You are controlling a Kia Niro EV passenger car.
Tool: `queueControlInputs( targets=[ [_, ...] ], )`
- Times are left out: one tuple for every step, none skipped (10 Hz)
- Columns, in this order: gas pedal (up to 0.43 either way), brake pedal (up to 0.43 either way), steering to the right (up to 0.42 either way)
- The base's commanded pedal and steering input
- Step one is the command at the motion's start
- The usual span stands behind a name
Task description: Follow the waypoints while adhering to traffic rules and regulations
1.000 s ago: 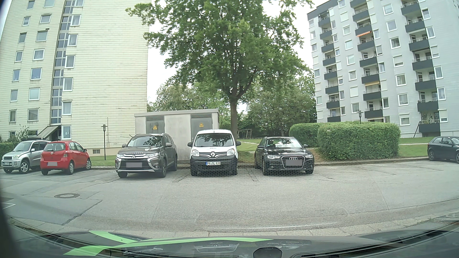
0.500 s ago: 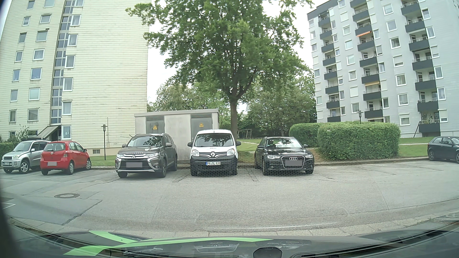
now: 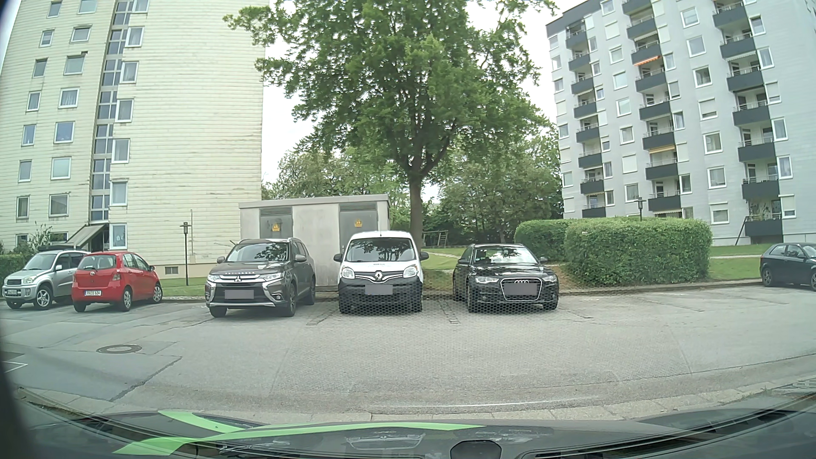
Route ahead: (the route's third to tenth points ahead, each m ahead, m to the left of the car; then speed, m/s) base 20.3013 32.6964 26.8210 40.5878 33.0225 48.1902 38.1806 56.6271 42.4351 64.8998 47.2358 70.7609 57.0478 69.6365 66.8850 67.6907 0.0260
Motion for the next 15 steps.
queueControlInputs(
  targets=[
    [0.000, 0.000, -0.380],
    [0.000, 0.000, -0.380],
    [0.000, 0.000, -0.382],
    [0.000, 0.000, -0.389],
    [0.000, 0.000, -0.397],
    [0.000, 0.000, -0.400],
    [0.000, 0.000, -0.404],
    [0.000, 0.000, -0.409],
    [0.000, 0.000, -0.414],
    [0.000, 0.000, -0.417],
    [0.000, 0.000, -0.417],
    [0.000, 0.000, -0.417],
    [0.000, 0.000, -0.419],
    [0.000, 0.000, -0.425],
    [0.000, 0.000, -0.434]
  ],
)
